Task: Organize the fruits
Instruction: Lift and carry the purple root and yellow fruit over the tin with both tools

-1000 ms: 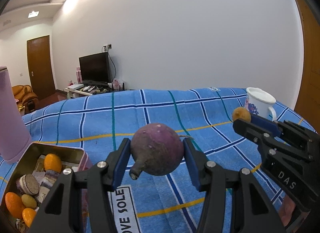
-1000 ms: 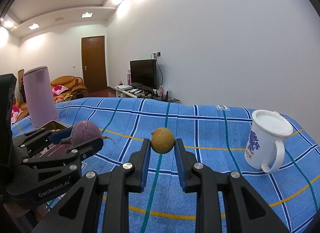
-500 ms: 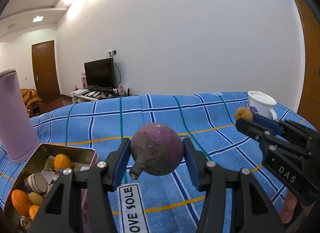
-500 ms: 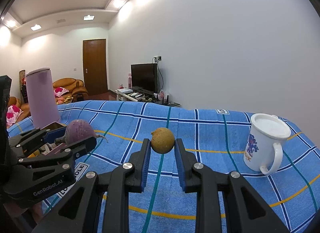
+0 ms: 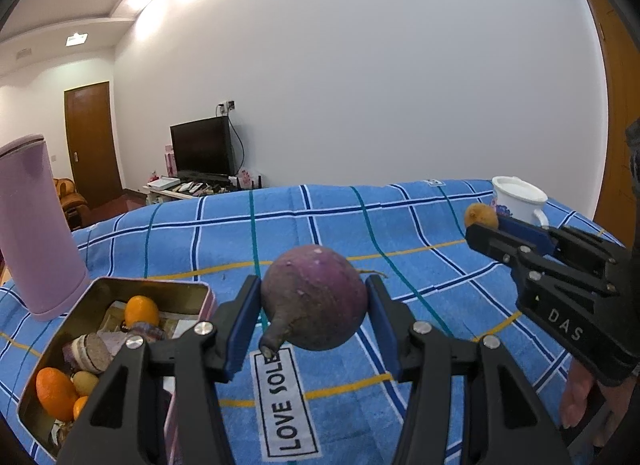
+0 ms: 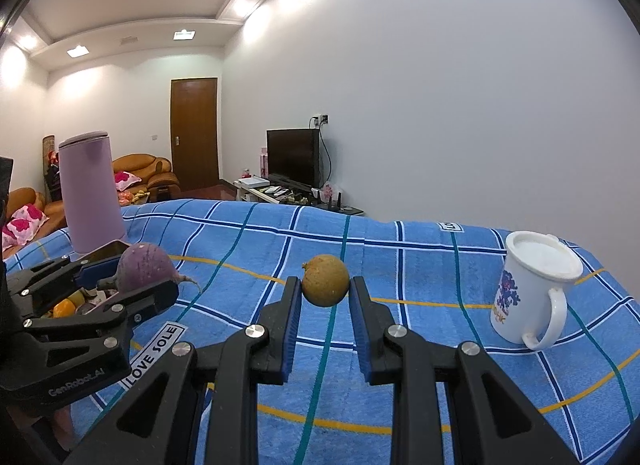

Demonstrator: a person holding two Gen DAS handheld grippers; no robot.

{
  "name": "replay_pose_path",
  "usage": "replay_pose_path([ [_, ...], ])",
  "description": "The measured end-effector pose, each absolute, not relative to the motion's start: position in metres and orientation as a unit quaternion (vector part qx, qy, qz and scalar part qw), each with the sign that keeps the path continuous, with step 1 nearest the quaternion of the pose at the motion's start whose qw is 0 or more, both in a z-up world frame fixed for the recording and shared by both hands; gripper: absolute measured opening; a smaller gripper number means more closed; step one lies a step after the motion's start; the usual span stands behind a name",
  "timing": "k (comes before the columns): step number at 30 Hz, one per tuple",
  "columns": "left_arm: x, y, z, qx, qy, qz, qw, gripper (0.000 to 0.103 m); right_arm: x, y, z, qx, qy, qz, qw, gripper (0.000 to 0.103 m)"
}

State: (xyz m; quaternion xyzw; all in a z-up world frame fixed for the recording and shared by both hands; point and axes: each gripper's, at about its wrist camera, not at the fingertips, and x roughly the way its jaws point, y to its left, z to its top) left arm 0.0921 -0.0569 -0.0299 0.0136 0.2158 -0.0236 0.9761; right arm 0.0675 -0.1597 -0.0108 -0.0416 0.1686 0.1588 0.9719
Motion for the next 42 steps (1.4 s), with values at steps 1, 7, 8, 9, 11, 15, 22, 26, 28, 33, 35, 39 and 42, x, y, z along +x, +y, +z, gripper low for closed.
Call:
replay_pose_path([
  [1,0.091,-0.055,-0.03,0.012,0.216,-0.023,0.976,0.055,0.067,-0.158,-0.011,-0.043,0.169,0.16,0.972,0.026],
  [7,0.087,-0.049,-0.03,0.007,0.221,-0.024,0.975,0.055,0.058,-0.15,-0.01,-0.051,0.166,0.168,0.97,0.026],
  [8,0.086,-0.048,-0.031,0.006,0.222,-0.024,0.975,0.055,0.056,-0.149,-0.01,-0.051,0.165,0.169,0.97,0.026],
  [9,0.085,-0.047,-0.031,0.005,0.222,-0.024,0.975,0.055,0.054,-0.148,-0.01,-0.051,0.164,0.171,0.97,0.026],
  [11,0.083,-0.046,-0.031,0.006,0.223,-0.022,0.974,0.055,0.05,-0.145,-0.01,-0.052,0.16,0.175,0.97,0.026],
  [15,0.077,-0.045,-0.031,0.012,0.222,-0.021,0.975,0.055,0.048,-0.141,-0.01,-0.054,0.16,0.178,0.969,0.026],
  [22,0.071,-0.038,-0.031,0.01,0.228,-0.025,0.973,0.055,0.046,-0.131,-0.011,-0.067,0.166,0.189,0.966,0.026],
  [26,0.065,-0.031,-0.031,0.008,0.228,-0.023,0.973,0.055,0.044,-0.123,-0.012,-0.072,0.169,0.199,0.962,0.026],
  [28,0.061,-0.028,-0.031,0.009,0.227,-0.02,0.974,0.055,0.042,-0.118,-0.012,-0.076,0.17,0.204,0.961,0.026],
  [33,0.054,-0.021,-0.031,0.011,0.222,-0.016,0.975,0.055,0.039,-0.103,-0.013,-0.086,0.173,0.217,0.957,0.026],
  [35,0.051,-0.017,-0.03,0.008,0.22,-0.016,0.975,0.055,0.039,-0.098,-0.013,-0.089,0.174,0.222,0.955,0.026],
  [39,0.046,-0.006,-0.03,0.003,0.218,-0.007,0.976,0.055,0.038,-0.089,-0.014,-0.091,0.179,0.232,0.952,0.026],
  [42,0.044,0.001,-0.03,0.0,0.22,-0.003,0.976,0.055,0.037,-0.081,-0.015,-0.097,0.18,0.238,0.95,0.026],
])
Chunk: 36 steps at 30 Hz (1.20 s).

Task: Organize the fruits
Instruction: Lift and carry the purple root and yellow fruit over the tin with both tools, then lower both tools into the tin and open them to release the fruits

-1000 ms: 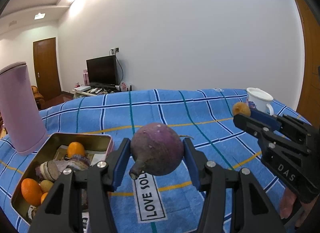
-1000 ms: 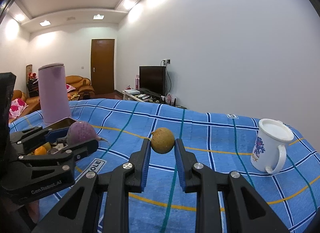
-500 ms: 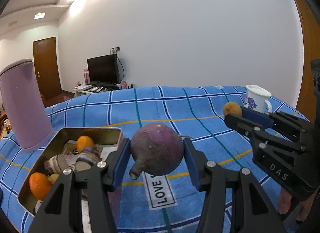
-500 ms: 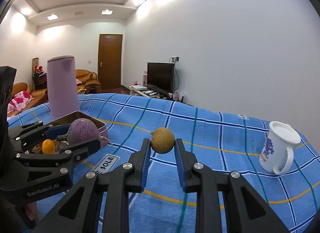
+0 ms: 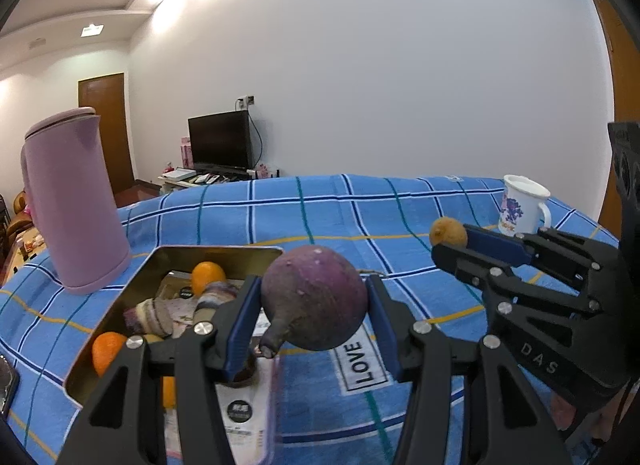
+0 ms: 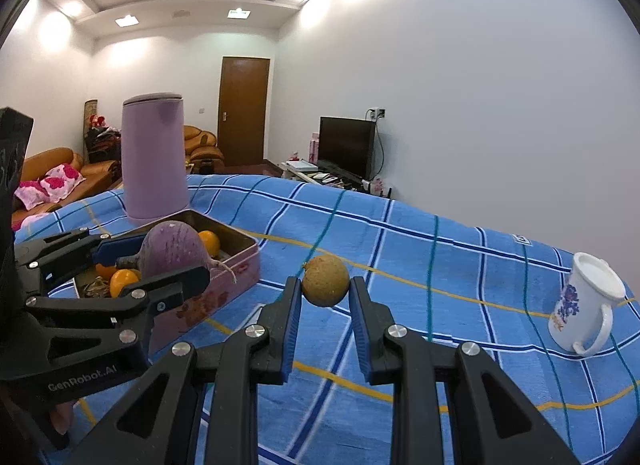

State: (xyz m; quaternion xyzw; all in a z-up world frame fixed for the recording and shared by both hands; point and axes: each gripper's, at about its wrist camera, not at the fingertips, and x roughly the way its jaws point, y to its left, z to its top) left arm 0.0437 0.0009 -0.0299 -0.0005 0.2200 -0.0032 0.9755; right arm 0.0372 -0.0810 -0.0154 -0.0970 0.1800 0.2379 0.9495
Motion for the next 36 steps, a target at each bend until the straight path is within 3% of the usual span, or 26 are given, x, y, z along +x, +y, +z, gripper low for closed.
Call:
replay_pose_path([
  [36,0.019,0.086,-0.029,-0.034,0.23,0.069,0.97,0.055,0.026,0.012,-0.012,-0.132,0.179,0.314,0.923,0.026],
])
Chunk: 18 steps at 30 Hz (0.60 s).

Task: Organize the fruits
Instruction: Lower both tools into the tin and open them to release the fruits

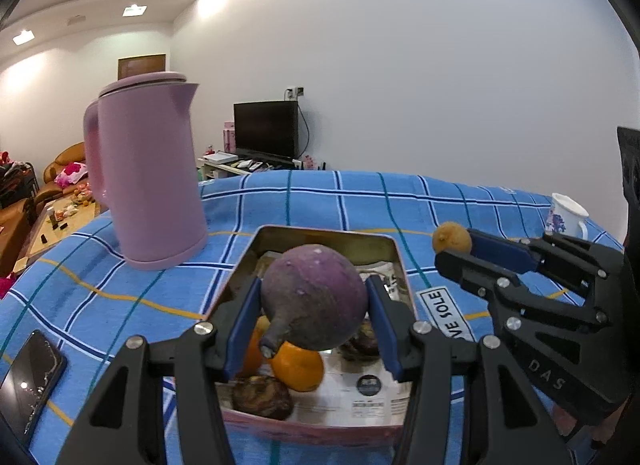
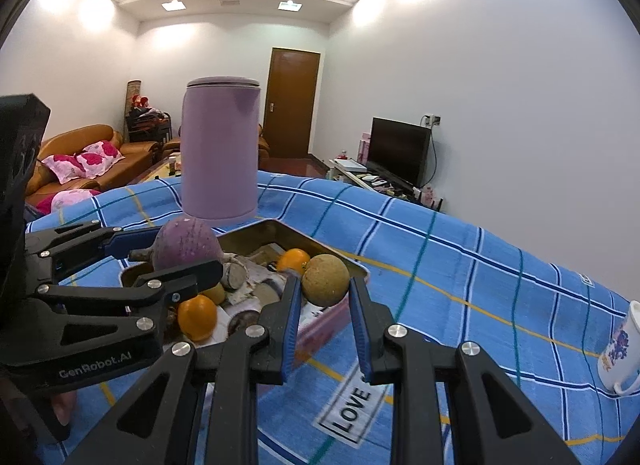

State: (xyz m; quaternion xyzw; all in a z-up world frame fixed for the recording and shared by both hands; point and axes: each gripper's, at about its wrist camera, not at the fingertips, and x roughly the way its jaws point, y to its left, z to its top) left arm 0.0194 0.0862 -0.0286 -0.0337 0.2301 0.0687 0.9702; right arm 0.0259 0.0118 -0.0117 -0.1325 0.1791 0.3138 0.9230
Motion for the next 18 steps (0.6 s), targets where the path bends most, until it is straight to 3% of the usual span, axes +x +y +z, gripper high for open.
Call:
replay_pose_path([
  [18,0.014,0.121,-0.03,-0.038,0.236,0.103,0.966,0.055,0.023,0.047,-0.015,-0.135,0.185,0.344,0.911,0.026],
])
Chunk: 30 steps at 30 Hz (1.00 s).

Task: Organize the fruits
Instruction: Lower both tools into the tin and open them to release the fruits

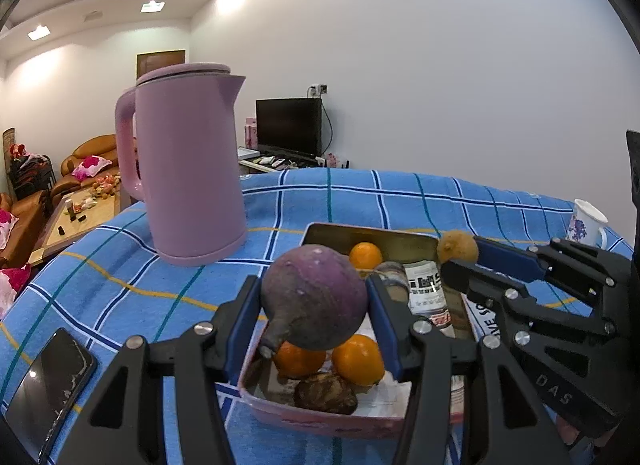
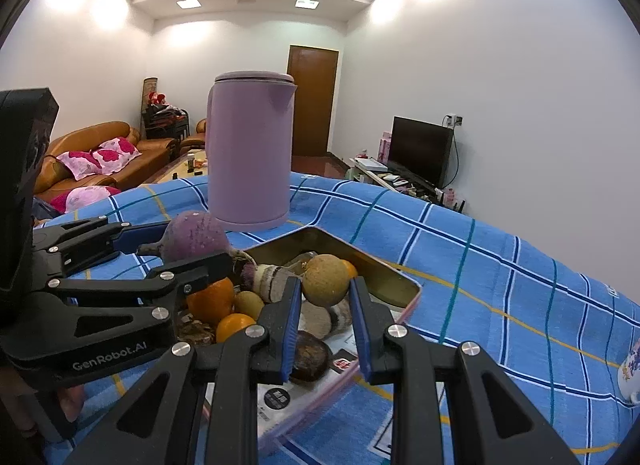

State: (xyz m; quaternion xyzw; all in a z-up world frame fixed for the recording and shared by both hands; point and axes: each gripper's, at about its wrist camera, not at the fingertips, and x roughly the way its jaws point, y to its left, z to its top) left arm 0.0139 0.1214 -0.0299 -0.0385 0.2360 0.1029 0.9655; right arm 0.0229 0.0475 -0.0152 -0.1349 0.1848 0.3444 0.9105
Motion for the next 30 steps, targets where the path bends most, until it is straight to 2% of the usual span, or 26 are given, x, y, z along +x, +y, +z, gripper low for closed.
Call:
replay_pose_path([
  [13,0.013,0.132,-0.034,-0.041,0.246,0.109,0.962,0.055,0.024,0.061,-0.022,-0.141,0.199,0.354,0.903,0.026],
  [30,0.019,0.127,-0.039,-0.022,0.267,0.106,0.958,0.056,0.034,0.068,-0.035,-0.143,0.256,0.375,0.879,0.027],
])
